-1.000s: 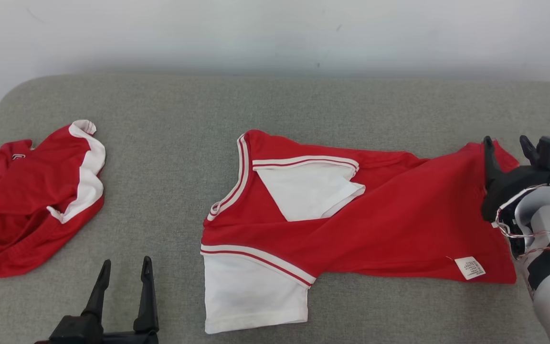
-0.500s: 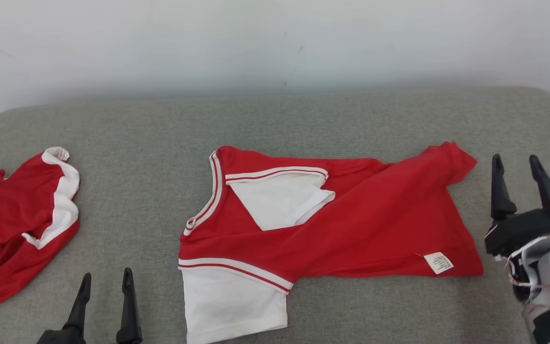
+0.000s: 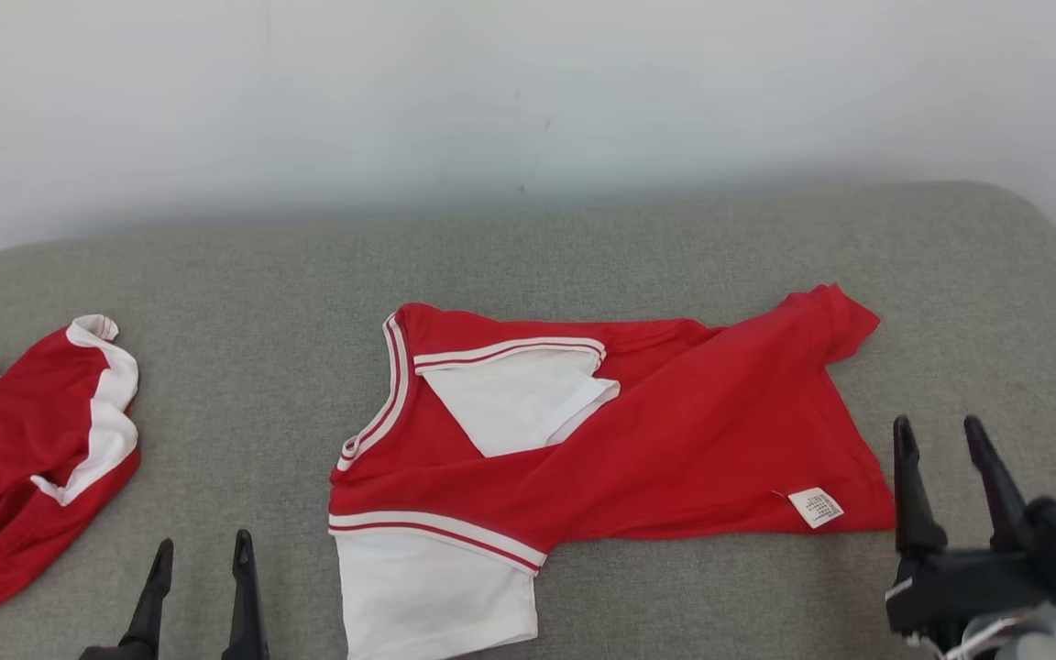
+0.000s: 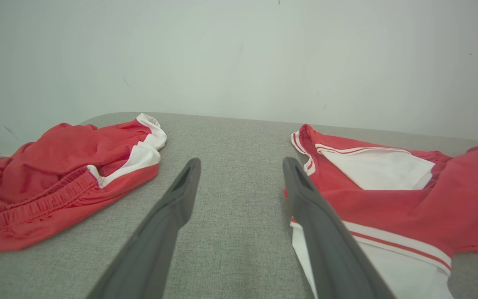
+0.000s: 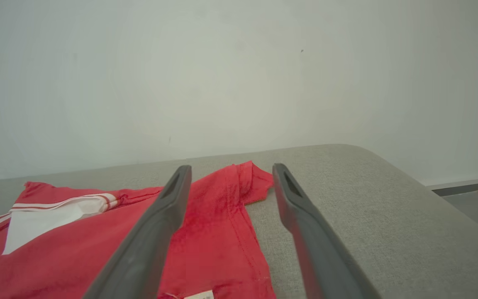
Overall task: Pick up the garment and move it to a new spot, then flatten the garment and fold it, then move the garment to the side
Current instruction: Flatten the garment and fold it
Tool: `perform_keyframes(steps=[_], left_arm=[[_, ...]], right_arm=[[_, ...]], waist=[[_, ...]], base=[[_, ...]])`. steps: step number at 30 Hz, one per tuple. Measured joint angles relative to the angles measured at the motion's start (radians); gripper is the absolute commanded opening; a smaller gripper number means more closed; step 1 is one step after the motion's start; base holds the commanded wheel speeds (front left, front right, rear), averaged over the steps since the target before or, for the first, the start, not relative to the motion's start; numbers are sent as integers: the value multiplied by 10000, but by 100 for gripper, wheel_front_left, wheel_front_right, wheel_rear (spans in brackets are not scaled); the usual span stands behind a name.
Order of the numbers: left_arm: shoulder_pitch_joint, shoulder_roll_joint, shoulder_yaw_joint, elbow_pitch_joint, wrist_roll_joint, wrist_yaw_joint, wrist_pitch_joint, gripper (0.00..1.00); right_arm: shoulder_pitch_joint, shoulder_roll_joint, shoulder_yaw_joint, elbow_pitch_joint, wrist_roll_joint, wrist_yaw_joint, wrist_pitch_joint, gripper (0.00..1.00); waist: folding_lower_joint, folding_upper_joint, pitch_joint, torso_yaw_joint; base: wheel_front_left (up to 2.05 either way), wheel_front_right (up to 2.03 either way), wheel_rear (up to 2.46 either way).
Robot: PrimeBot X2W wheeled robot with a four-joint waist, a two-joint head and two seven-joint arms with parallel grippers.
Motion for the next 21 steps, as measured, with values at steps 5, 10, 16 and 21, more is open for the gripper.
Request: perform_keyframes(steps=[5, 10, 16, 21], left_arm=[[171, 2, -17, -8, 84, 8, 0, 100], [335, 2, 10, -88, 102, 90, 0, 100], [371, 2, -6, -128, 222, 104, 0, 100], [386, 0, -4, -125, 291, 94, 0, 100]], right_arm=[[1115, 454, -12, -790, -234, 0, 0, 100], [1790, 857, -96, -1244, -297, 0, -2, 100], [2080, 1020, -182, -1279, -399, 0, 0, 100], [2111, 995, -201, -1183, -445, 0, 0, 100]], waist=[[0, 0, -210, 29], [0, -1, -333, 54], [0, -1, -320, 61], [1, 0, -290, 84]], base=[[0, 0, 0], [0, 0, 0], [0, 0, 0], [0, 0, 0]])
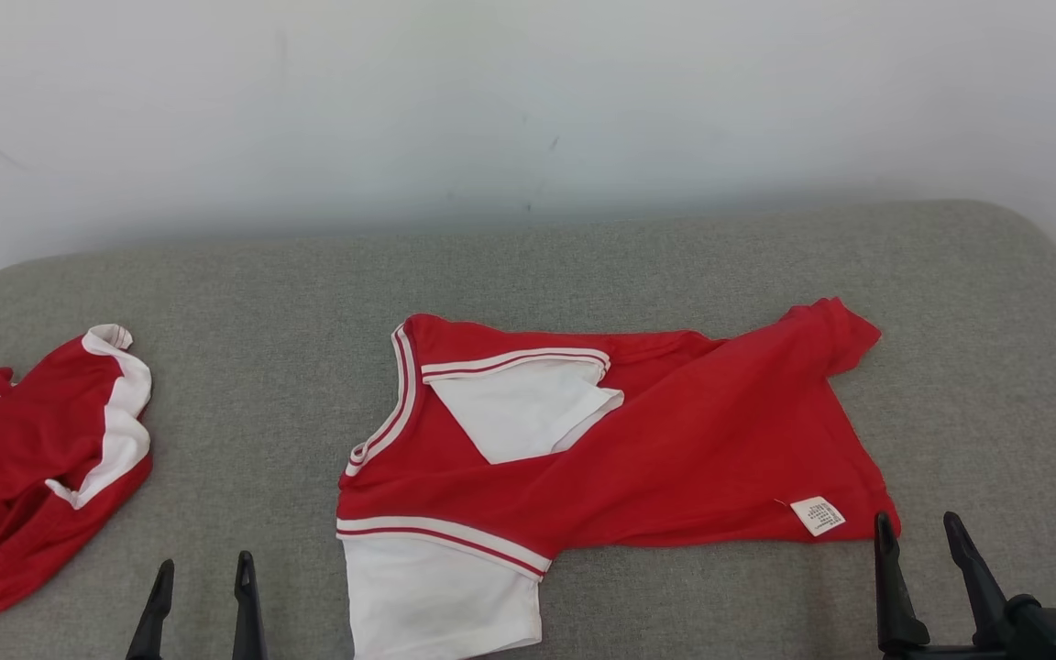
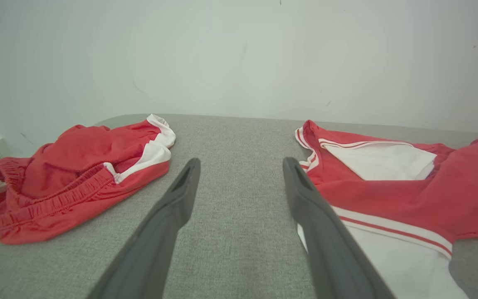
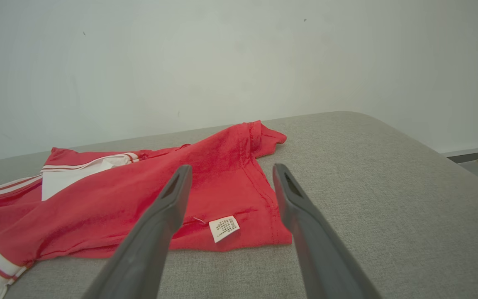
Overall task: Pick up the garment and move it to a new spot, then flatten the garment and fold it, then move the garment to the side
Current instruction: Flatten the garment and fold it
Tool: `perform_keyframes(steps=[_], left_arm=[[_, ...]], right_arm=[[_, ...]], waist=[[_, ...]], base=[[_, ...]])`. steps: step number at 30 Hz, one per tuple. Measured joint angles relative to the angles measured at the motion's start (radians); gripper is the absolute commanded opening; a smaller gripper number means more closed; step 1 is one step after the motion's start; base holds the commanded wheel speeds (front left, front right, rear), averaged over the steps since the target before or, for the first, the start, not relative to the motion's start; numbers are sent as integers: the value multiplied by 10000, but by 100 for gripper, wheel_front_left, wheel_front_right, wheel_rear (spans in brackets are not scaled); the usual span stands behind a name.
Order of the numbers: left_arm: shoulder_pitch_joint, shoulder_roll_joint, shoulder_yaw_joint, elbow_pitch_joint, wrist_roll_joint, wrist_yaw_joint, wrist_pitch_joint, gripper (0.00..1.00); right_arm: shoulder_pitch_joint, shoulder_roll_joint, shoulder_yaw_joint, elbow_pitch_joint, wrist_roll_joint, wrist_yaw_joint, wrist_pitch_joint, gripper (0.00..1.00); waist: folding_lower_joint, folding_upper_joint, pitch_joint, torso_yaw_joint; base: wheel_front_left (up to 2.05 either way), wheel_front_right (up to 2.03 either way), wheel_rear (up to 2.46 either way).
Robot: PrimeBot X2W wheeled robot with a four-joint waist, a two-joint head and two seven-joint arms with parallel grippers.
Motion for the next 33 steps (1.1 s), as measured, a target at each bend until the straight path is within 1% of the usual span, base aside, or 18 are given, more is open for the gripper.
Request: perform_keyframes(steps=[6, 9, 15, 17, 18, 23, 28, 33], left_arm=[[31, 0, 4, 10, 81, -4, 0, 100], [45, 2, -65, 79, -96, -17, 0, 100], [103, 0, -809, 497, -125, -180, 0, 100], [110, 2, -1116, 694, -163, -196, 0, 100], [109, -6, -1455, 951, -224, -263, 0, 100], [55, -4, -2219, 1804, -362, -282, 0, 100], [-291, -10, -2366, 2466, -581, -284, 0, 100], [-670, -8, -2416, 2974, -581, -318, 0, 100]], right_arm=[[-1, -6, 79, 63, 17, 0, 0, 100], [-78, -46, 132, 253, 90, 0, 0, 100], [-769, -525, 100, 997, 102, 0, 0, 100], [-1025, -660, 75, 1365, 102, 0, 8, 100], [-1275, -777, 50, 1785, 98, 0, 82, 100], [-2001, -943, 19, 2801, 0, 0, 142, 100], [-2886, -1127, 33, 3946, -96, 0, 230, 100], [-3652, -1279, 65, 5177, -157, 0, 267, 100]], waist=[[0, 0, 22, 21], [0, 0, 48, 12], [0, 0, 198, 10], [0, 0, 263, 22], [1, 0, 337, 36], [1, 1, 550, 66], [1, 0, 793, 38], [1, 1, 1022, 40]], base=[[0, 0, 0], [0, 0, 0], [0, 0, 0], [0, 0, 0], [0, 0, 0], [0, 0, 0], [0, 0, 0], [0, 0, 0]])
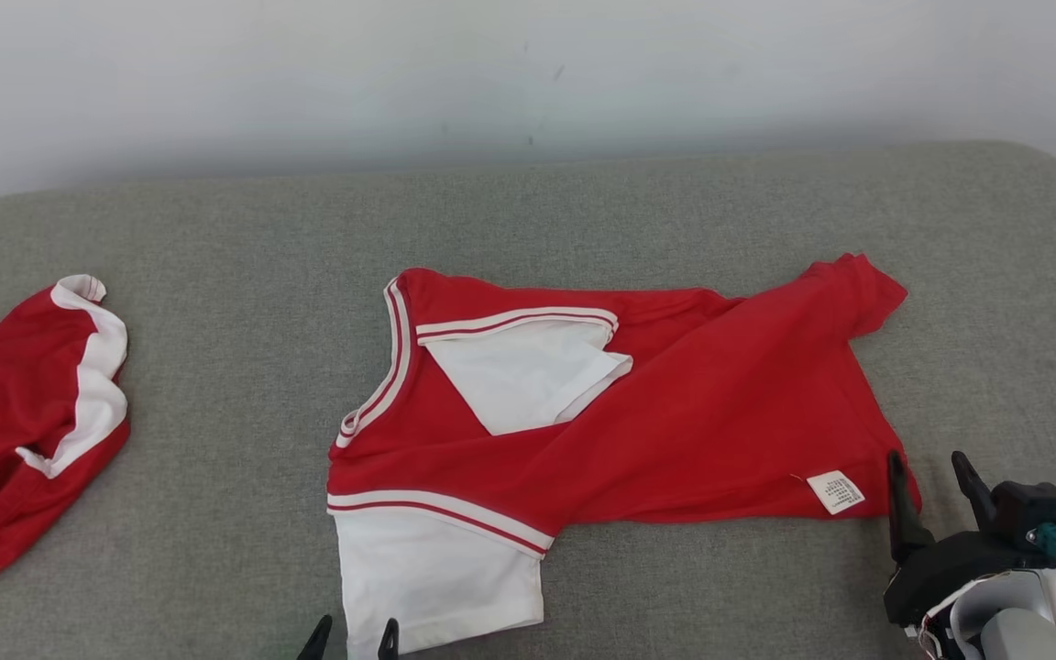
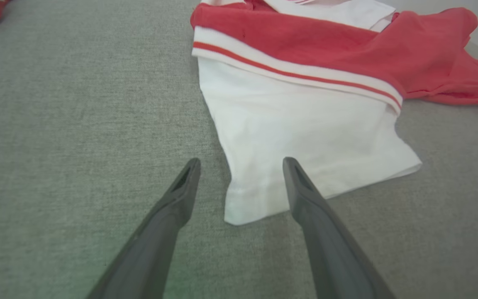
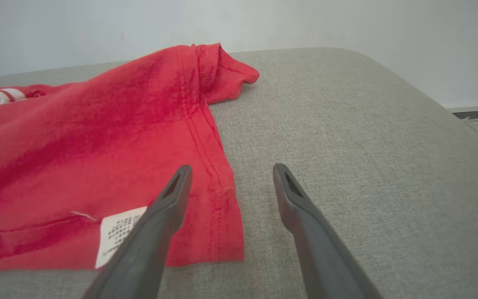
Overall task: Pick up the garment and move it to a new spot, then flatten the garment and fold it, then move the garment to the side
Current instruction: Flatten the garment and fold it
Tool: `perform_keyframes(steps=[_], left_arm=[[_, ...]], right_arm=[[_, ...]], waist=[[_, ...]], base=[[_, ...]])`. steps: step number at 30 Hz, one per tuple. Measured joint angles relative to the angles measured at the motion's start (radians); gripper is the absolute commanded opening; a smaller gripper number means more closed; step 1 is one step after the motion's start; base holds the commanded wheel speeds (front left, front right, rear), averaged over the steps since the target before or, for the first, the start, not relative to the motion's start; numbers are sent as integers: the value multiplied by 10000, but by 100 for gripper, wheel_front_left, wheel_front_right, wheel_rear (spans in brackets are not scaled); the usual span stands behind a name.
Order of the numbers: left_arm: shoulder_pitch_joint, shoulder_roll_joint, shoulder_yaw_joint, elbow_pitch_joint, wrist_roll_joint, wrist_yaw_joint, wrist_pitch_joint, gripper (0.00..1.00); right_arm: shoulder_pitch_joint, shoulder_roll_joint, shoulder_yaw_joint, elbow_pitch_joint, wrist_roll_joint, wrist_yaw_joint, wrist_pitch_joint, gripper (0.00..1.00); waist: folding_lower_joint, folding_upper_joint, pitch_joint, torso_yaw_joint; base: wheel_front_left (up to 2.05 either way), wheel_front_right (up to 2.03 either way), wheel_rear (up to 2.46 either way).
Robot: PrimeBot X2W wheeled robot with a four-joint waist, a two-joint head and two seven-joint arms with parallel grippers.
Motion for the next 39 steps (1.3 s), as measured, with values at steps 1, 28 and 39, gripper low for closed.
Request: perform_keyframes(steps=[1, 28, 39], left_arm=[[-45, 0, -15, 59, 0, -10, 0, 100], [-464, 0, -385, -694, -995, -29, 0, 0], [-1744, 872, -58, -2499, -1020, -29, 0, 0]], right_arm=[[-142, -23, 35, 211, 2, 0, -2, 100], [157, -2, 583, -986, 706, 0, -263, 0], [-534, -186, 1430, -2742, 1304, 0, -267, 0]], waist=[[0, -1, 35, 6], [0, -1, 44, 173], [-1, -1, 35, -157]], base=[[0, 0, 0], [0, 0, 0], [0, 0, 0]])
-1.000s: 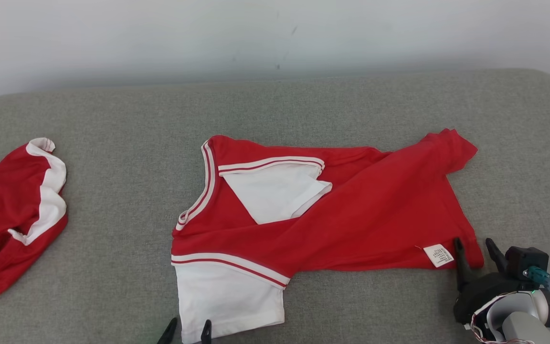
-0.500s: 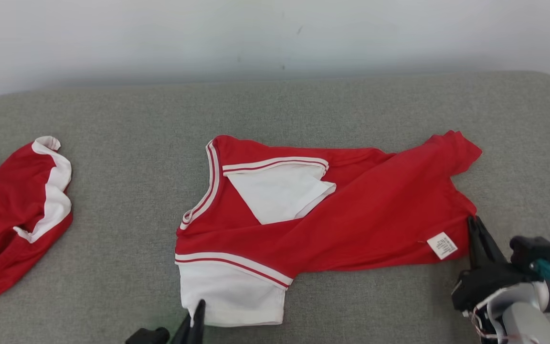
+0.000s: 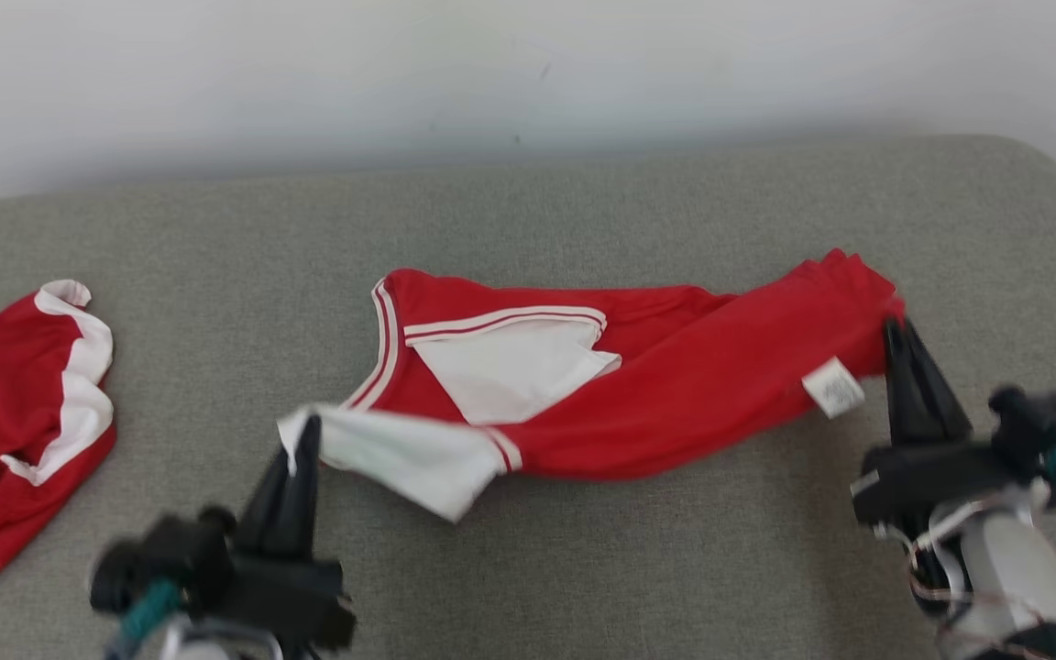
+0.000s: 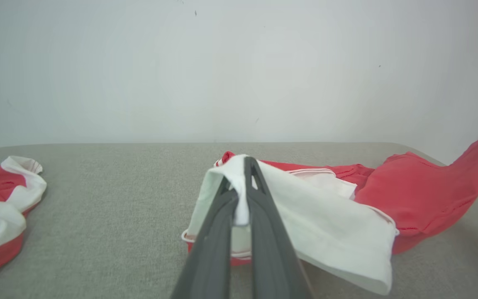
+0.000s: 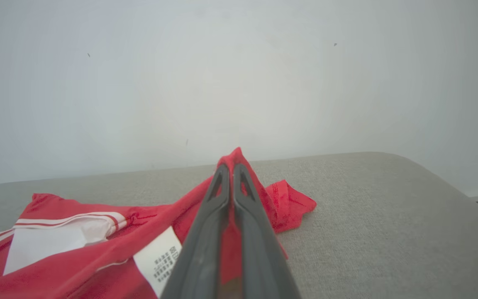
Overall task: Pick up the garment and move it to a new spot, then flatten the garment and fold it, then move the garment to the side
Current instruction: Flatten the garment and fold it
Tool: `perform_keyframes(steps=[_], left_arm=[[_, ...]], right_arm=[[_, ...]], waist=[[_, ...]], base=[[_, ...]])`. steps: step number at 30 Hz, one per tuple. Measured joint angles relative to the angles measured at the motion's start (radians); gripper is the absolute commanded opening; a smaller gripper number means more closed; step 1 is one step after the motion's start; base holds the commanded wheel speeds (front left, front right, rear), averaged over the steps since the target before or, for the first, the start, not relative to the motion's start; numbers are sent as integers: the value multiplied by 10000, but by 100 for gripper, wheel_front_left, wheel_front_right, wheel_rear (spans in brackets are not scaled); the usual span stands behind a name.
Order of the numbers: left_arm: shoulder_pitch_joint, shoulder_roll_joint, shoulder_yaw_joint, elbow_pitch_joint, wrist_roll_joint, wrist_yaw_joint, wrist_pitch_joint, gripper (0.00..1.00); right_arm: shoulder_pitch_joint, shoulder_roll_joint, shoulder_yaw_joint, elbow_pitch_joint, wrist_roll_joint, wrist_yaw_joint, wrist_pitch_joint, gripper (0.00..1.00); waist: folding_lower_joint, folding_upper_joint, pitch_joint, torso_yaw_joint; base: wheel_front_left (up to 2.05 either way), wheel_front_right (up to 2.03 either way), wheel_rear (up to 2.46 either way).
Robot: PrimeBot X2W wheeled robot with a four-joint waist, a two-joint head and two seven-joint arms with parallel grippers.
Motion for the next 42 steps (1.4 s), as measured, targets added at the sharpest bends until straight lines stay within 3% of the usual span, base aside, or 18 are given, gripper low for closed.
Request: perform_keyframes(steps=[2, 3, 4, 10, 15, 19, 30, 36, 42], left_arm=[[-364, 259, -130, 15, -21, 0, 4, 0], [-1259, 792, -391, 23, -115, -2, 161, 0], [-1259, 792, -391, 23, -115, -2, 161, 0], [-4899, 2010, -1244, 178, -1231, -6, 1327, 0], [-8295, 2345, -1344, 1041, -2420, -6, 2180, 0], [-10985, 2658, -1705, 1994, -2571, -6, 2499, 0], [-16529, 2387, -2263, 4658, -2462, -6, 2220, 0], [-18512, 2136, -2888, 5990, -2424, -8, 1927, 0], [-19519, 1935, -3469, 6730, -2485, -8, 1626, 0]], right_arm=[[-323, -48, 123, 25, 48, 0, 0, 0], [-1041, -96, 334, 138, 161, 0, 2, 0], [-1041, -96, 334, 138, 161, 0, 2, 0], [-3869, -384, 589, 917, 721, 0, 380, 0], [-6613, -598, 652, 1597, 974, 0, 880, 0], [-8888, -736, 633, 2015, 1172, 0, 1310, 0], [-13714, -748, 836, 3827, 888, 0, 1845, 0], [-15426, -688, 941, 4813, 608, 0, 1785, 0], [-16189, -782, 1001, 5555, 376, 0, 1661, 0]], waist=[[0, 0, 57, -20], [1, 1, 203, -54], [1, 1, 203, -54], [1, 1, 944, -85], [2, 2, 1864, -46], [3, 2, 2708, -22], [3, 3, 4763, -119], [2, 3, 5453, -270], [1, 2, 5610, -338]], base=[[0, 0, 0], [0, 0, 0], [0, 0, 0], [0, 0, 0], [0, 0, 0], [0, 0, 0], [0, 0, 0], [0, 0, 0], [0, 0, 0]])
